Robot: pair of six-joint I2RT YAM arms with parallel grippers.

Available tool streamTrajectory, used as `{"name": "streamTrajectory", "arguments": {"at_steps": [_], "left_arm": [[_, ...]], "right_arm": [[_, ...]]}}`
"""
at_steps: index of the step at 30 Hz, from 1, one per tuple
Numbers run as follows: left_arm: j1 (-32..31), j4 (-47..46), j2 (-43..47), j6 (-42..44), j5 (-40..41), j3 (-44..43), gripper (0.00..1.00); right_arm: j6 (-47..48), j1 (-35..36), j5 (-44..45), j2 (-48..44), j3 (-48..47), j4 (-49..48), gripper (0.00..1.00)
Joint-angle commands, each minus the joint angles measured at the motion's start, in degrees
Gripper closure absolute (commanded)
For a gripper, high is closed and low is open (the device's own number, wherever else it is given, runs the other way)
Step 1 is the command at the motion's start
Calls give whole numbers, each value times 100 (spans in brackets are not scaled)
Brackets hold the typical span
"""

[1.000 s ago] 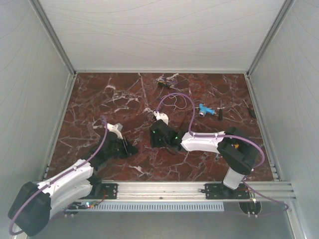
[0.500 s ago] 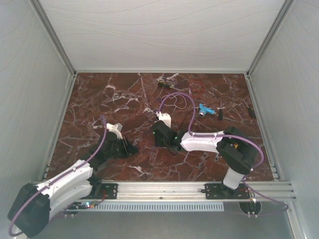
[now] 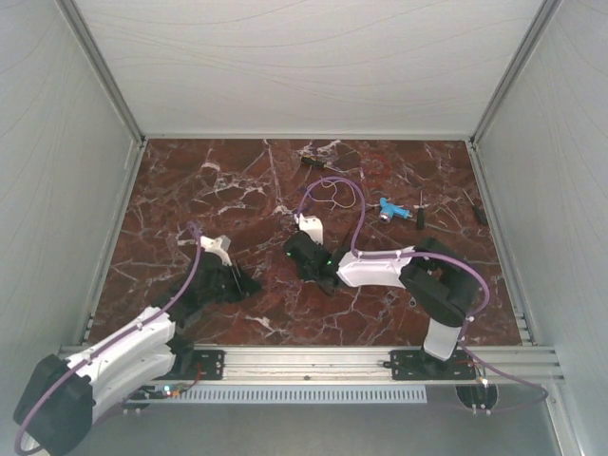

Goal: Zip-tie the wires
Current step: Straighten the cable at the center of the board.

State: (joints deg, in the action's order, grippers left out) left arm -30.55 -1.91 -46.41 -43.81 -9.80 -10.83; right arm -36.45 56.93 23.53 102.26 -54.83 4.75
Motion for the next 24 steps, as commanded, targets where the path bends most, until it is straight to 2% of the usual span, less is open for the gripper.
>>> {"name": "streamTrajectory", "arguments": {"at_steps": [1,8,16,21,24], "left_arm": [[-22,608,405,-178,716,-256,100],[-19,1191,931,-372,1659,-363,100],[-21,1545,773,-528,2663,-554,100],[-14,2078,737,-955,3825,-660,100],[33,2138,645,-1123,4069,-664,100]], "right_arm": [[-25,3,331,-225,277,302,100],[106,-9,505,-1233,927,1157,100],[134,38,-258,-2017,1345,2093,100],[-71,64,-206,-2369,1578,2511,100],[-115,64,-218,-2447,1635,2582,100]]}}
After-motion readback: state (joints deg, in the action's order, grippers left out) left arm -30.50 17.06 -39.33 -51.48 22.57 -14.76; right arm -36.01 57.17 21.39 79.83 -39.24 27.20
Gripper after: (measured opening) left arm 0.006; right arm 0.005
